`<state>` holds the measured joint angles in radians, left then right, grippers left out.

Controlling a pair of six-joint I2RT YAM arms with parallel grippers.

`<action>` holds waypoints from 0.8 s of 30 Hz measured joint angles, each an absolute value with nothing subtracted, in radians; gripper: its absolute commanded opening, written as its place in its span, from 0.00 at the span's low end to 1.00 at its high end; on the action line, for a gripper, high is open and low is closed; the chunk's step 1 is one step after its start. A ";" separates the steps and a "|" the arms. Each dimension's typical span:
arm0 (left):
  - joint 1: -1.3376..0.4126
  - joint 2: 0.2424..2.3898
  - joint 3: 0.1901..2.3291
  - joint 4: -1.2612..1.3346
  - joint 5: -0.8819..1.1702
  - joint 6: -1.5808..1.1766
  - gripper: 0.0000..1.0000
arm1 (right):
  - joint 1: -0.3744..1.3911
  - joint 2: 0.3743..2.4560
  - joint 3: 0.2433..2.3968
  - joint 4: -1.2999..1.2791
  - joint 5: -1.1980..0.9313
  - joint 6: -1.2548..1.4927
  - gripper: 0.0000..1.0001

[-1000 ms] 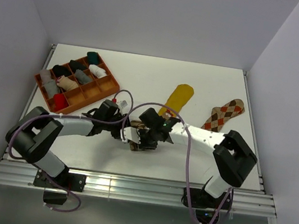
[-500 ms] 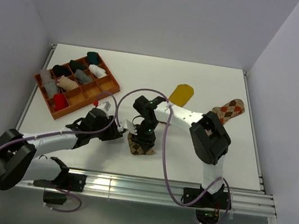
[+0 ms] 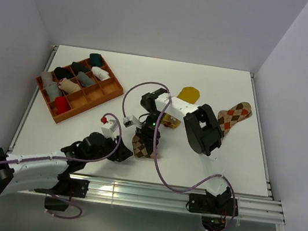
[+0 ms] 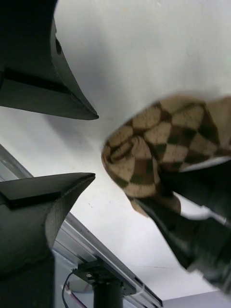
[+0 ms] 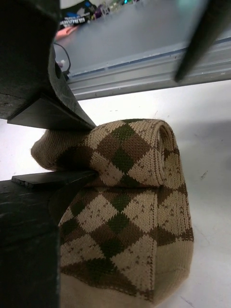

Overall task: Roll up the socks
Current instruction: Roll the sock at the center of the board.

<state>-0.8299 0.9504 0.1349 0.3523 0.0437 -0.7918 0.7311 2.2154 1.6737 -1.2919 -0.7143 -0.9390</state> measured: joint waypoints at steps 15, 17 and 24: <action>-1.013 1.195 0.349 0.379 -0.194 -0.583 0.58 | 0.719 2.257 1.717 -1.346 -0.725 -0.928 0.42; -1.014 1.212 0.349 0.385 -0.197 -0.568 0.59 | 0.718 2.260 1.719 -1.351 -0.727 -0.928 0.42; -1.015 1.272 0.352 0.451 -0.177 -0.538 0.58 | 0.709 2.281 1.737 -1.373 -0.736 -0.923 0.42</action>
